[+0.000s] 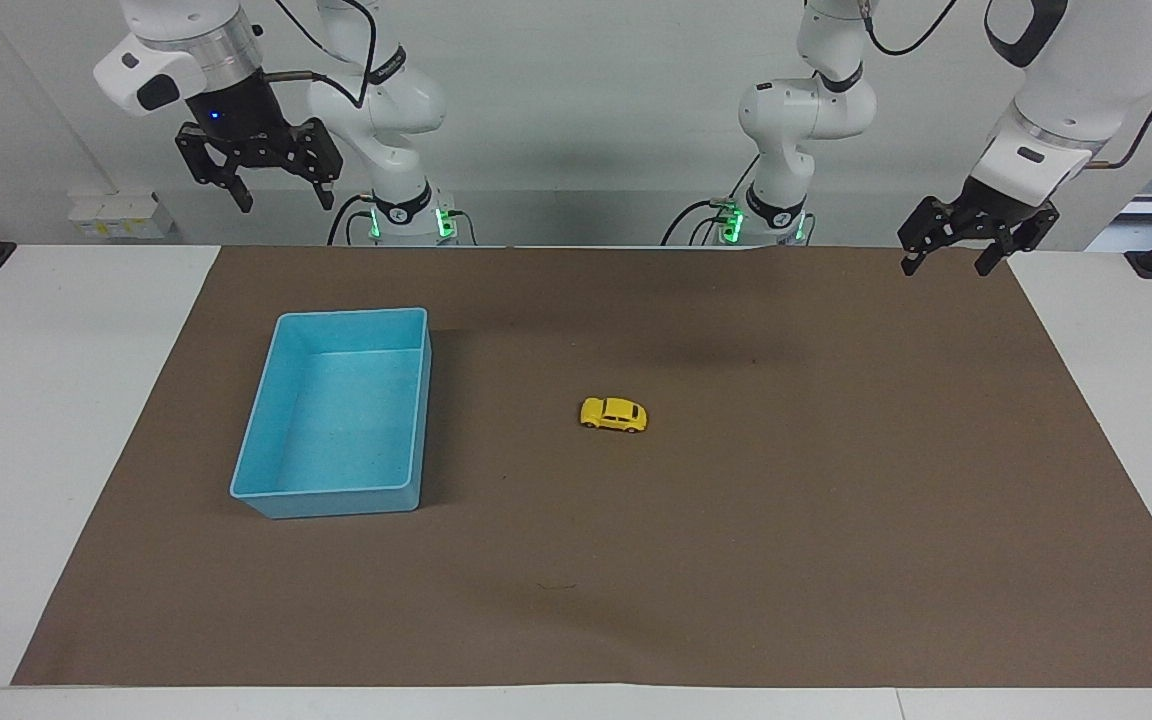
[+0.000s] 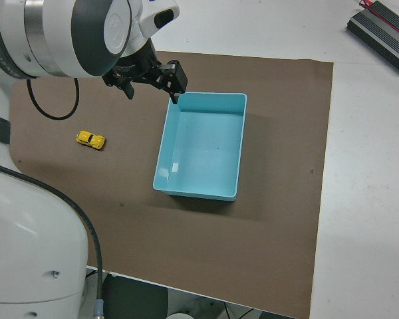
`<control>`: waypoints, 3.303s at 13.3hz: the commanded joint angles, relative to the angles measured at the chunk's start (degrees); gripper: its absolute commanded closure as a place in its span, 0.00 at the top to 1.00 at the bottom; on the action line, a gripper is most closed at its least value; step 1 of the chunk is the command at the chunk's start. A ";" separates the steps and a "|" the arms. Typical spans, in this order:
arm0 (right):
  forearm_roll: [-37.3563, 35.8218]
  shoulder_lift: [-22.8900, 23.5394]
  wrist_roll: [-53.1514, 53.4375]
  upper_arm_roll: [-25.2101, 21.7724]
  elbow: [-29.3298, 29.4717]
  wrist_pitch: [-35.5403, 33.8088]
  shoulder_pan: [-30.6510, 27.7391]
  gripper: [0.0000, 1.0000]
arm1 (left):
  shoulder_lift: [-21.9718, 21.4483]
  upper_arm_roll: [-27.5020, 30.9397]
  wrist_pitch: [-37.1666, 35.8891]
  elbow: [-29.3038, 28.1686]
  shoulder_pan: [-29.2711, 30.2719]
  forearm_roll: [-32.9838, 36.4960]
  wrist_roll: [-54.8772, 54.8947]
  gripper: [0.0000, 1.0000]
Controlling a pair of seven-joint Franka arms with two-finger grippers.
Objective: Wind up and store yellow beetle car
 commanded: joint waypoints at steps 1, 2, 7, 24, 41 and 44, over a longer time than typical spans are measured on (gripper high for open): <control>-0.41 -0.66 0.69 0.49 -1.17 1.16 -0.48 1.00 | -1.42 -0.41 -0.47 -1.40 0.65 0.78 0.38 1.00; -0.41 -0.66 0.69 0.40 -1.17 1.16 -0.48 1.00 | -1.34 -0.41 -0.29 -1.23 0.65 0.78 0.21 1.00; -0.41 -0.66 0.69 0.40 -1.17 1.16 -0.48 1.00 | -1.25 -0.41 -0.38 -1.14 0.65 0.61 -0.58 1.00; -0.41 -0.66 0.69 0.49 -1.17 1.16 -0.48 1.00 | -0.46 -1.02 3.57 -4.30 -1.89 0.52 28.05 1.00; -0.41 -0.66 0.69 0.40 -1.17 1.16 -0.48 1.00 | -1.26 -1.20 12.02 -10.90 -9.63 7.55 54.26 1.00; -0.41 -0.66 0.69 0.48 -1.17 1.16 -0.48 1.00 | -1.17 -1.38 10.79 -10.90 -14.10 7.46 53.83 1.00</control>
